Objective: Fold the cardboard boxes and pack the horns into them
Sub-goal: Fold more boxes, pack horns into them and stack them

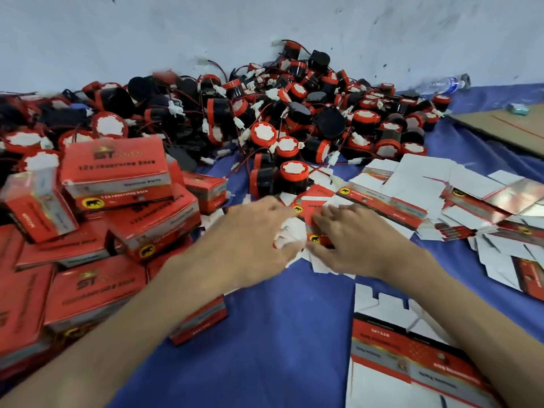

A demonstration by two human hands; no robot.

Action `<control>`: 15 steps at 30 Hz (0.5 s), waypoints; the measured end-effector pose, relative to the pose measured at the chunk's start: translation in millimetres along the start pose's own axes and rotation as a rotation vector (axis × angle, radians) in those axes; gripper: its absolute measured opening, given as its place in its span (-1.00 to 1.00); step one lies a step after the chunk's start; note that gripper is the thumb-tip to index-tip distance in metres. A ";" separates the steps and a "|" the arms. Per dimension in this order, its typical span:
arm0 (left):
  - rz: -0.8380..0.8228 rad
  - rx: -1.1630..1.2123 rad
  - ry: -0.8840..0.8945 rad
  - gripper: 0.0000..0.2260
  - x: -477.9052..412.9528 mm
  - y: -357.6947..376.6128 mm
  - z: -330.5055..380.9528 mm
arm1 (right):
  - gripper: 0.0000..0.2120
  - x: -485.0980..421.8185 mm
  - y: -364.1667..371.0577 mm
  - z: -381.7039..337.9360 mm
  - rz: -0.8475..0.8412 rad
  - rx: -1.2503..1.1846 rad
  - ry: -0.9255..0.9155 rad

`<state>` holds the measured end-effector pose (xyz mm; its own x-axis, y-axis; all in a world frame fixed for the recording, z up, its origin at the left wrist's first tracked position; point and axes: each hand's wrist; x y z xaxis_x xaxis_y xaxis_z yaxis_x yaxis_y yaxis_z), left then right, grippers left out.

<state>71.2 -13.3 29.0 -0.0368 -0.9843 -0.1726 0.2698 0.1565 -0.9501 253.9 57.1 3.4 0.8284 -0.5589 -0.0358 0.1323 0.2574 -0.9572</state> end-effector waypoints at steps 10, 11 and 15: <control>-0.140 0.220 -0.162 -0.60 -9.6 20.7 -13.1 | -0.70 -4.0 -12.4 -47.1 0.053 0.008 -0.044; -0.156 0.256 -0.177 -0.60 -9.9 19.8 -13.0 | -0.72 -3.0 -13.6 -43.7 0.102 -0.017 -0.006; -0.220 0.250 -0.175 -0.52 -12.1 19.8 -14.1 | -0.53 -2.2 -6.3 -8.0 0.190 -0.241 0.242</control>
<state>63.4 2.9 8.6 0.0394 -0.9946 0.0963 0.5014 -0.0637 -0.8629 246.9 50.4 7.3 0.6701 -0.6960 -0.2579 -0.1667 0.1975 -0.9660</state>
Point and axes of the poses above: each hand's wrist, its own x-axis away from the middle knuckle, its own y-axis out of the palm, z = x × y, and after that the axes turned 12 degrees about -y, right-handed
